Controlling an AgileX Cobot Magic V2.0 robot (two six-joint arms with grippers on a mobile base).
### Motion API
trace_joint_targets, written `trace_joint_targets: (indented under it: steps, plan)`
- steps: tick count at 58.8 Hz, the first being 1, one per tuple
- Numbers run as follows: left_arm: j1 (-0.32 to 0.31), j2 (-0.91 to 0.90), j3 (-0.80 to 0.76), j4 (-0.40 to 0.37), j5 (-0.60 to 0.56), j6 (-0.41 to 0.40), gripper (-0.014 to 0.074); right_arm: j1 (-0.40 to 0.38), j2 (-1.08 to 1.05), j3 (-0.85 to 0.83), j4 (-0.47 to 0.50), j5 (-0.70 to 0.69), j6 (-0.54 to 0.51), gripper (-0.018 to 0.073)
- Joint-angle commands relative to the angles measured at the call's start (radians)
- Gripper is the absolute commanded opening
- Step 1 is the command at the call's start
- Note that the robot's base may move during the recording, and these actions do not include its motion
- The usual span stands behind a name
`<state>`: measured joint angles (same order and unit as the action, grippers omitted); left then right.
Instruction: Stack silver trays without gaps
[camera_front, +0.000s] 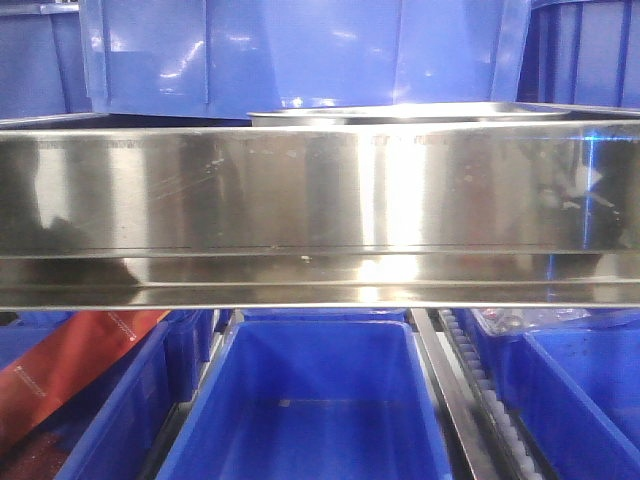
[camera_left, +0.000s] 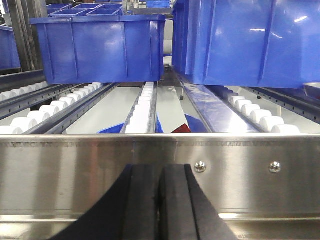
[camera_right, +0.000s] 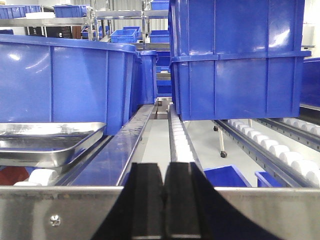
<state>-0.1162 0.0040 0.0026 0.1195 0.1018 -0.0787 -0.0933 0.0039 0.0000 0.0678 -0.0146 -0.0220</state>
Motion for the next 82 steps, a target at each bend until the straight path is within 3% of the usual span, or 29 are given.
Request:
trace_joint_targets:
  steps: [1,82]
  plan:
    - [0.004,-0.004,-0.003,-0.004,-0.014,0.0,-0.0007,-0.004,-0.004,0.0,-0.002,-0.015,0.001,-0.0078]
    - [0.004,-0.004,-0.003,-0.004,-0.042,0.0,-0.0007,-0.004,-0.004,0.0,-0.002,-0.015,0.001,-0.0078]
